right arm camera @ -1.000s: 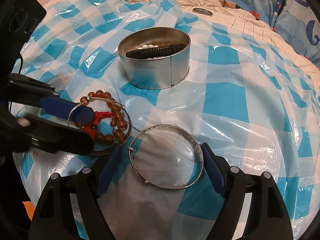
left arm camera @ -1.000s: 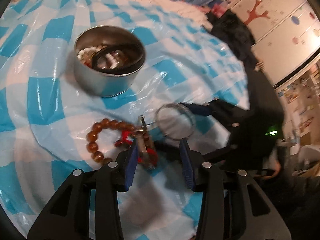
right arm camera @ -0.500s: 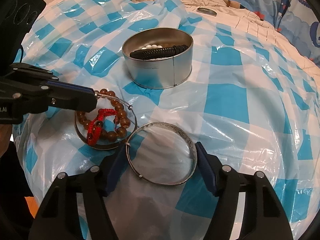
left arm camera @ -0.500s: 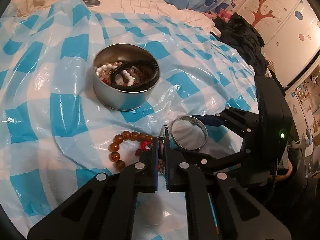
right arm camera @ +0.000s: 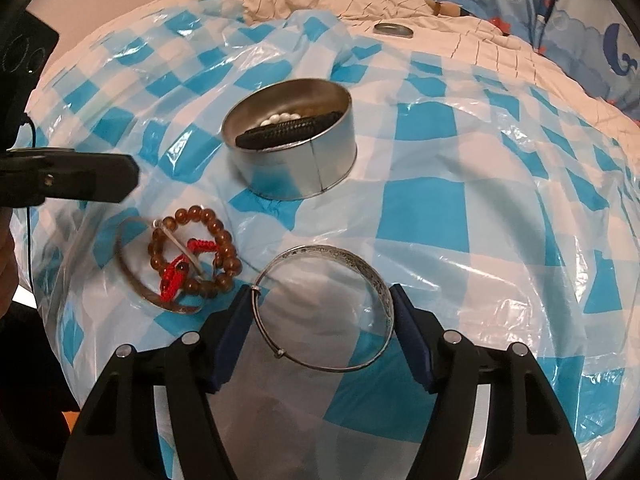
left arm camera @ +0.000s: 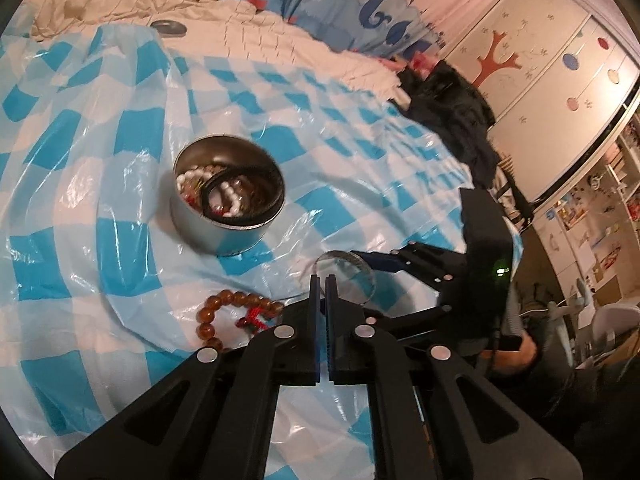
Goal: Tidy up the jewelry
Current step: 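Carry the silver bangle toward the tin with the left gripper while the right gripper grasps the other bangle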
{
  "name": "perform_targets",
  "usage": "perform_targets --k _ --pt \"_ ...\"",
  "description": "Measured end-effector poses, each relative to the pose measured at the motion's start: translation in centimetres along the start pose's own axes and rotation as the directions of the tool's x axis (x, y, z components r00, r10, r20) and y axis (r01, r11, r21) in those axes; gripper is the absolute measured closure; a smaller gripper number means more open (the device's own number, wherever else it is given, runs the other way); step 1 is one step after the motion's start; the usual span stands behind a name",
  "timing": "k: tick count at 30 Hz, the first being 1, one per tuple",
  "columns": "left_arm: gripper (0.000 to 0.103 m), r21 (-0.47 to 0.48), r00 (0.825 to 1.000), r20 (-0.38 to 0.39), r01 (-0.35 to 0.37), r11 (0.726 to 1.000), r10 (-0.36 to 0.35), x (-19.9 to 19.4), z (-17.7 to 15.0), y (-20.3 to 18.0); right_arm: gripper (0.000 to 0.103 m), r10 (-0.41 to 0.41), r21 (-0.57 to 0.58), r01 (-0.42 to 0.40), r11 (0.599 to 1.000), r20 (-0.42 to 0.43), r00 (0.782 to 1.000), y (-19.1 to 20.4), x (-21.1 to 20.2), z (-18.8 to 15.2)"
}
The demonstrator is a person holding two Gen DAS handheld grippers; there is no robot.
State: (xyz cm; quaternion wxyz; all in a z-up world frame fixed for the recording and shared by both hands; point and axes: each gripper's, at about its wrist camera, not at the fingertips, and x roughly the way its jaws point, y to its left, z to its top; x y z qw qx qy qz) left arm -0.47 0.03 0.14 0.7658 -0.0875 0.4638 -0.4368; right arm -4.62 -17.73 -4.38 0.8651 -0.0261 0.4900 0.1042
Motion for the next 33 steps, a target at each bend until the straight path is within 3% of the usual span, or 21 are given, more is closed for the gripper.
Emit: perform_targets --k 6,9,12,14,16,17,19,22,23,25,28,31,33 --pt "0.101 -0.003 0.999 0.032 -0.015 1.000 0.015 -0.7 0.7 -0.1 0.037 0.011 0.013 -0.011 1.000 0.016 1.000 -0.2 -0.2 0.2" --pt "0.101 0.021 0.993 0.002 -0.119 0.993 0.119 0.0 1.0 -0.1 0.037 0.014 0.011 -0.014 1.000 0.013 1.000 -0.1 -0.2 0.2" --pt "0.098 0.056 0.970 -0.050 -0.233 0.971 0.236 1.5 0.6 0.2 0.037 0.016 0.005 -0.016 1.000 0.009 1.000 0.1 -0.2 0.1" --pt "0.084 0.114 0.937 -0.083 -0.329 0.937 0.339 2.7 -0.1 0.3 0.037 0.017 0.001 -0.017 1.000 0.008 1.000 0.2 -0.1 0.1" --pt "0.078 0.152 0.910 -0.097 -0.388 0.909 0.404 3.4 -0.8 0.4 0.037 0.020 -0.004 -0.020 1.000 0.006 1.000 0.3 -0.1 0.0" --pt "0.078 0.159 0.906 -0.113 -0.389 0.907 0.408 3.8 -1.1 0.7 0.037 0.020 -0.006 -0.020 1.000 0.005 1.000 0.4 -0.1 0.0" --pt "0.078 0.171 0.901 -0.124 -0.393 0.904 0.415 4.0 -1.4 0.7 0.037 0.021 -0.010 -0.021 1.000 0.002 1.000 0.5 0.0 0.0" --pt "0.079 0.217 0.878 -0.134 -0.426 0.878 0.459 4.6 -1.7 0.7 0.037 0.021 -0.011 -0.021 1.000 -0.003 1.000 0.6 0.2 0.0" --pt "0.089 0.227 0.870 -0.134 -0.440 0.869 0.475 4.7 -1.9 0.5 0.037 0.020 -0.012 -0.020 1.000 -0.004 1.000 0.6 0.2 -0.1" --pt "0.098 0.247 0.857 -0.128 -0.459 0.853 0.498 4.6 -2.1 0.4 0.037 0.019 -0.012 -0.019 1.000 -0.006 1.000 0.6 0.3 -0.1" --pt "0.101 0.234 0.875 -0.100 -0.442 0.866 0.473 3.6 -1.8 0.0 0.037 0.018 -0.012 -0.018 1.000 -0.007 1.000 0.7 0.3 -0.1" --pt "0.101 0.175 0.913 -0.068 -0.386 0.906 0.403 2.0 -1.1 0.0 0.037 0.017 -0.010 -0.017 1.000 -0.006 1.000 0.6 0.3 -0.1" --pt "0.101 0.147 0.929 -0.048 -0.358 0.922 0.368 1.4 -0.7 0.0 0.037 0.016 -0.004 -0.016 1.000 0.000 1.000 0.5 0.2 0.0"
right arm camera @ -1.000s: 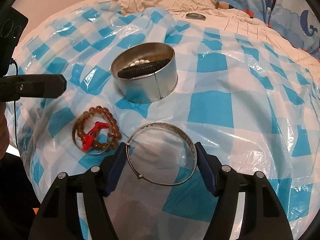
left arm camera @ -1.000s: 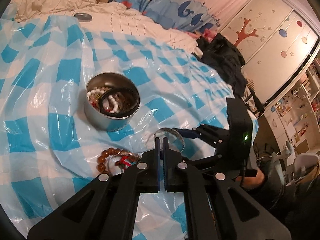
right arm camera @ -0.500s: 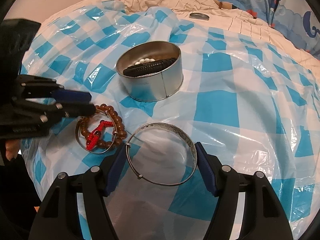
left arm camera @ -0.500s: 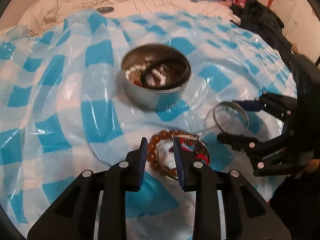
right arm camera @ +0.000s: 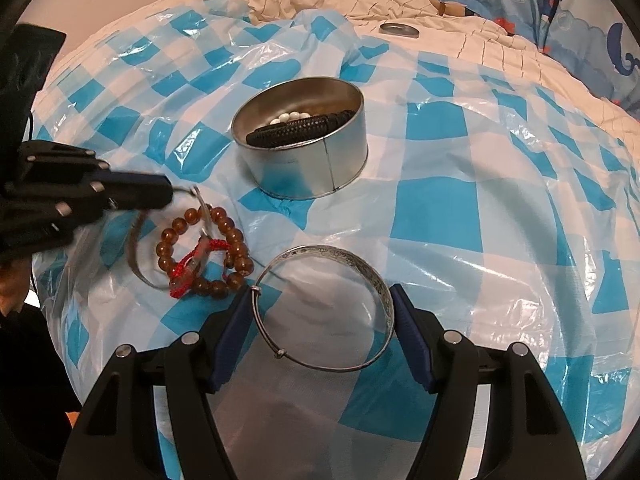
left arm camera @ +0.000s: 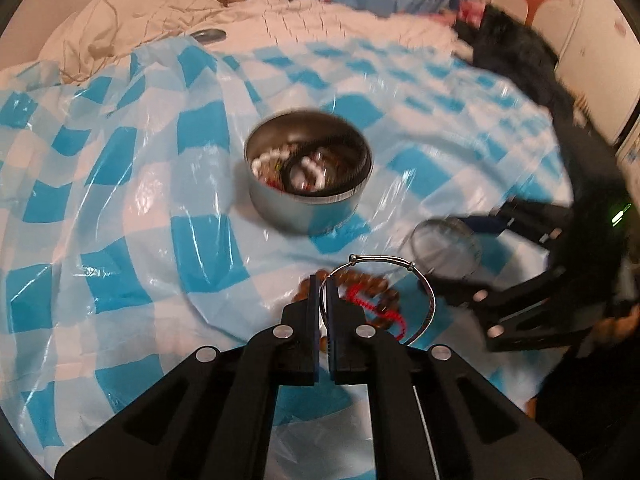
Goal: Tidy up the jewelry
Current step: 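Carry the silver bangle toward the tin with the left gripper while the right gripper grasps the other bangle, then drop the bangle into the tin with the left gripper while the right gripper drops its bangle in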
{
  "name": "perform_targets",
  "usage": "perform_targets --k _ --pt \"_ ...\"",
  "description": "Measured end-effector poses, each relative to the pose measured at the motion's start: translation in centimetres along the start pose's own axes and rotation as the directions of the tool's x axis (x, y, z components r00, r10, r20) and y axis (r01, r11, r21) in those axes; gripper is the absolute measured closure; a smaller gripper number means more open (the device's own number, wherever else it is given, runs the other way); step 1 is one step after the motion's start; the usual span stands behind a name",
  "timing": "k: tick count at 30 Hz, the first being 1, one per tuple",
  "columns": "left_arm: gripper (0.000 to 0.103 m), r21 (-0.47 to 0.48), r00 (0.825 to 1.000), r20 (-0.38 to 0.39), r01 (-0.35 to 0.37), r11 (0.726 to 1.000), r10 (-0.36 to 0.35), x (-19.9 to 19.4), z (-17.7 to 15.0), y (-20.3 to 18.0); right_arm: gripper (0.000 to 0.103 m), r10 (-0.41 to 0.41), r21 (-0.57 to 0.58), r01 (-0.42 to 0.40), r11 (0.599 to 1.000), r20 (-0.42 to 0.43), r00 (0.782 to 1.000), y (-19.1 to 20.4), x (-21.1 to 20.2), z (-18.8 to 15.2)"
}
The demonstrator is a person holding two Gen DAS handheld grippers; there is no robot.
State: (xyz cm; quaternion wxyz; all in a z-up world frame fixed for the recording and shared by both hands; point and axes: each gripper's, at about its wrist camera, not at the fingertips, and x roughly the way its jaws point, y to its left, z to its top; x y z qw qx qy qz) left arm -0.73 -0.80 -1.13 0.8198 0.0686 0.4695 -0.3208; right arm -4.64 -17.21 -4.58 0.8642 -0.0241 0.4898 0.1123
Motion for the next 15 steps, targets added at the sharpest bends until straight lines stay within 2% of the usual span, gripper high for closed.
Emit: perform_targets --k 2,5,11,13,15 --pt "0.101 -0.036 0.999 0.035 0.031 0.999 -0.030 -0.8 0.5 0.6 0.037 0.000 0.014 0.000 1.000 0.012 1.000 -0.3 -0.2 0.1" --pt "0.100 -0.085 0.996 0.078 0.043 0.995 -0.037 -1.3 1.3 1.3 0.037 0.001 0.039 -0.003 0.999 0.037 0.999 -0.9 -0.6 0.3" --pt "0.100 -0.197 0.990 0.138 0.028 0.980 0.000 0.0 4.0 2.4 0.037 0.003 0.087 -0.012 0.996 0.109 0.994 -1.9 -2.1 0.8" --pt "0.100 -0.224 0.987 0.153 -0.008 0.975 0.044 0.8 5.1 2.5 0.037 0.002 0.091 -0.014 0.996 0.135 0.991 -1.9 -2.6 1.0" --pt "0.100 -0.262 0.985 0.165 -0.008 0.965 0.053 1.5 5.9 2.9 0.037 -0.002 0.090 -0.012 0.996 0.161 0.987 -2.0 -3.1 1.1"
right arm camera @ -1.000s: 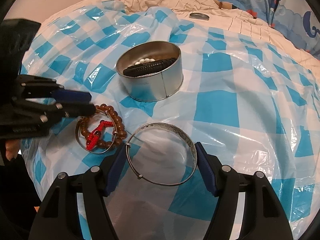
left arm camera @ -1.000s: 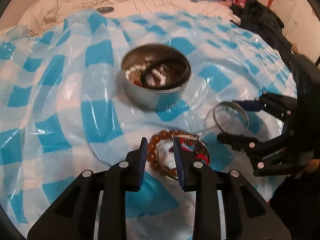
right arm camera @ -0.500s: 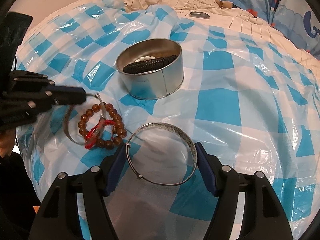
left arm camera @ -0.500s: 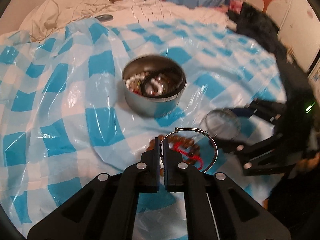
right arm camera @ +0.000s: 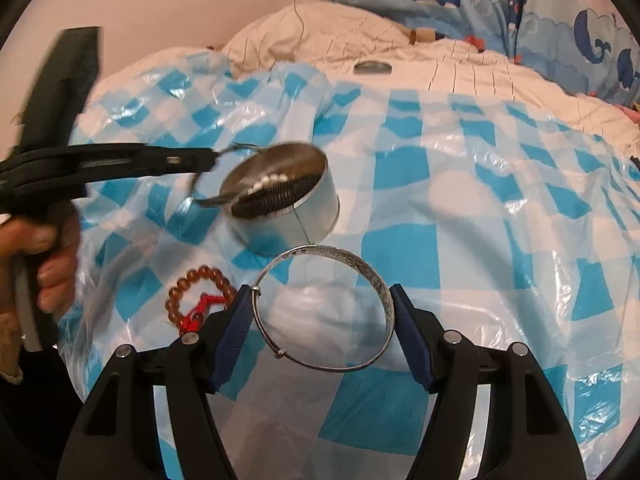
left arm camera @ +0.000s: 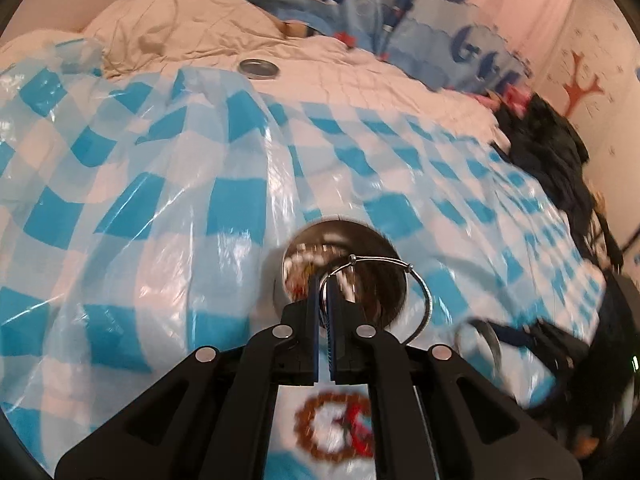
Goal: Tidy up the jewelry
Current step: 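Drop the bangle into the tin with the left gripper while the right gripper drops its bangle in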
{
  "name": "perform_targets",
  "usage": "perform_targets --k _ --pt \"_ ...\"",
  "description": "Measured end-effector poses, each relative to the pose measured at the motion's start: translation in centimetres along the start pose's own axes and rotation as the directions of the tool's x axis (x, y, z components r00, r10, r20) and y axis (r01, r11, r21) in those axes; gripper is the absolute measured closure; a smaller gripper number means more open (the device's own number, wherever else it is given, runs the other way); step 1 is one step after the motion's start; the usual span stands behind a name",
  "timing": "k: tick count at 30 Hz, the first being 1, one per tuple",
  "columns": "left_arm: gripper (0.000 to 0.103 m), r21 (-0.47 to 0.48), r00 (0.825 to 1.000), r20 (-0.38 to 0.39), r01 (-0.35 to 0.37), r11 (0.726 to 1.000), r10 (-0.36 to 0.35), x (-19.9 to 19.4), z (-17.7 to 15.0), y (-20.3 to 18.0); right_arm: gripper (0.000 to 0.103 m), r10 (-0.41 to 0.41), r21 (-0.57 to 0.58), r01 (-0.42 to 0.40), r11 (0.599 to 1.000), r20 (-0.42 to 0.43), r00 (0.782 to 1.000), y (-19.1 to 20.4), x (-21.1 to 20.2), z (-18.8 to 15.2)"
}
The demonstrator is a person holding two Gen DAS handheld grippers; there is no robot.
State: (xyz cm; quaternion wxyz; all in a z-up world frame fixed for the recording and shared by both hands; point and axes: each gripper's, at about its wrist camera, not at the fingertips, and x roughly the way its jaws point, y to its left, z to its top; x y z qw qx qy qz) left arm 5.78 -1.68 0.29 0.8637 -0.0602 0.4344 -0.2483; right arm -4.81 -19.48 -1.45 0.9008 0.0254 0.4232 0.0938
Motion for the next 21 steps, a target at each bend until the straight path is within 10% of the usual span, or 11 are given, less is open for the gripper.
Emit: perform_targets --k 7,12,21 --pt "0.095 -0.076 0.999 -0.016 -0.046 0.996 0.045 3.6 0.8 0.0 0.037 -0.009 -0.020 0.011 1.000 0.096 0.995 0.4 -1.4 0.8" --pt "0.064 -0.135 0.997 0.074 -0.016 0.991 0.026 0.9 1.1 1.1 0.037 0.000 -0.065 0.008 0.998 0.119 0.993 1.8 -0.6 2.2" --pt "0.055 -0.204 0.994 0.113 0.027 0.979 -0.004 -2.8 0.6 4.0 0.037 0.020 -0.169 -0.003 0.986 0.100 0.995 4.3 6.5 5.8"
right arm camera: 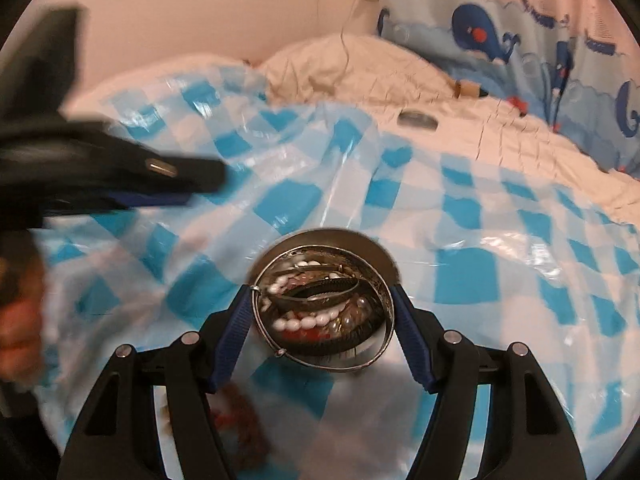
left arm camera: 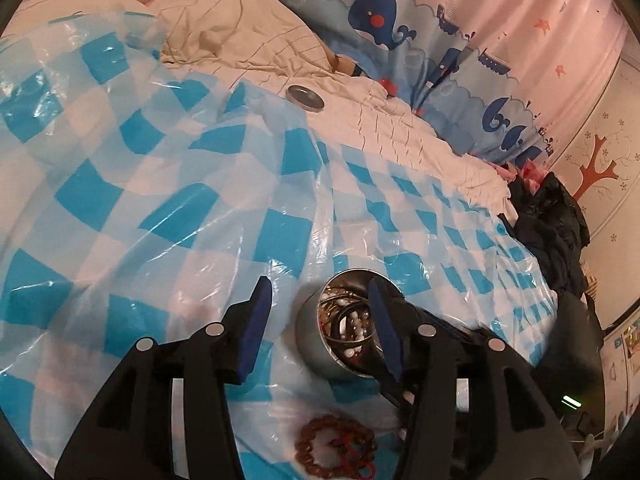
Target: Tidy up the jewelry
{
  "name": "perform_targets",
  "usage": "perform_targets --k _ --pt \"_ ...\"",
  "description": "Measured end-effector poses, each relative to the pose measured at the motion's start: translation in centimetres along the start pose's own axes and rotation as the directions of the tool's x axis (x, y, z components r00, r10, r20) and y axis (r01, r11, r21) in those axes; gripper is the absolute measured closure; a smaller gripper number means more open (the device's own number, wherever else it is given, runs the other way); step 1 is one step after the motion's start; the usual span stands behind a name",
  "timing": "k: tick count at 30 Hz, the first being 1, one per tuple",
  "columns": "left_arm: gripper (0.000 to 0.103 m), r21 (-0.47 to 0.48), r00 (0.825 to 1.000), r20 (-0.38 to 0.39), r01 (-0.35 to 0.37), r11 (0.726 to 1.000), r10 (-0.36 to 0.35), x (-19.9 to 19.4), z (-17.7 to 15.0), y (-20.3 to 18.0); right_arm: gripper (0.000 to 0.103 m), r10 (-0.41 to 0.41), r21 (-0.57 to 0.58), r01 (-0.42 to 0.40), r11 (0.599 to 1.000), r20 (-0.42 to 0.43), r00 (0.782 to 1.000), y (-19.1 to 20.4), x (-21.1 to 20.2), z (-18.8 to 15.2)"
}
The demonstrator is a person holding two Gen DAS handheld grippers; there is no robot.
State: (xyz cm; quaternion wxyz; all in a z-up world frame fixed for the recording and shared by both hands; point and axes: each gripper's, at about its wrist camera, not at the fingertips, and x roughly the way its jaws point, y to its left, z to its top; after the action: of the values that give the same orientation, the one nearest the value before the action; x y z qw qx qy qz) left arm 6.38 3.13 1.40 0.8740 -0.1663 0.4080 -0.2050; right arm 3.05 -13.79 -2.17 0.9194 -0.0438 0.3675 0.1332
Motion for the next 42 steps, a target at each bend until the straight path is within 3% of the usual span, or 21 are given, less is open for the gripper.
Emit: perform_targets --k 4,9,13,17,23,27,29,31,38,42 --pt "0.053 0.011 1.000 -0.004 0.011 1.000 -0.011 -0.6 -0.1 0.1 0.037 -0.007 -0.045 0.006 0.999 -0.015 1.000 0.3 1.9 0.6" --pt "0.047 0.022 1.000 -0.007 0.029 0.999 -0.028 -1.2 -0.5 -0.3 0.037 -0.014 -0.067 0.016 0.998 0.044 0.999 0.4 -0.8 0.6" --pt "0.046 0.024 0.999 -0.013 0.034 0.999 -0.034 -1.6 -0.8 -0.3 0.037 -0.090 -0.083 0.093 0.992 0.038 0.995 0.0 -2.8 -0.4" --pt "0.044 0.029 0.999 -0.016 0.035 0.999 -0.034 -1.5 -0.9 -0.3 0.037 -0.148 -0.061 0.146 0.987 -0.026 0.989 -1.2 -1.9 -1.2" --pt "0.042 0.025 1.000 -0.023 0.020 1.000 -0.019 -1.7 -1.2 -0.2 0.037 -0.152 -0.049 0.150 0.988 -0.056 0.987 -1.5 -0.6 -1.0" --pt "0.040 0.030 0.999 -0.036 0.011 0.999 -0.010 -1.4 -1.2 -0.1 0.037 -0.142 -0.041 0.141 0.989 -0.030 0.989 -1.6 -2.2 -0.8" --pt "0.039 0.052 0.999 -0.054 0.000 0.999 0.002 -1.2 -1.4 -0.2 0.031 -0.138 -0.030 0.138 0.990 -0.024 0.990 -1.6 -3.2 -0.9" --pt "0.039 0.087 0.997 -0.078 -0.011 0.996 0.018 -0.9 -1.9 -0.4 0.024 -0.127 0.012 0.127 0.992 -0.017 0.992 -2.0 -5.1 -1.9" --pt "0.038 0.186 0.986 -0.159 -0.029 0.982 0.059 0.2 -4.2 -0.8 0.024 -0.010 0.215 0.033 0.976 -0.107 0.994 -3.5 -6.3 -6.3" --pt "0.038 0.209 0.983 -0.162 -0.056 0.976 0.091 0.1 -4.9 -0.5 0.024 0.114 0.174 -0.102 0.979 -0.059 0.992 -1.2 -7.0 -5.9"
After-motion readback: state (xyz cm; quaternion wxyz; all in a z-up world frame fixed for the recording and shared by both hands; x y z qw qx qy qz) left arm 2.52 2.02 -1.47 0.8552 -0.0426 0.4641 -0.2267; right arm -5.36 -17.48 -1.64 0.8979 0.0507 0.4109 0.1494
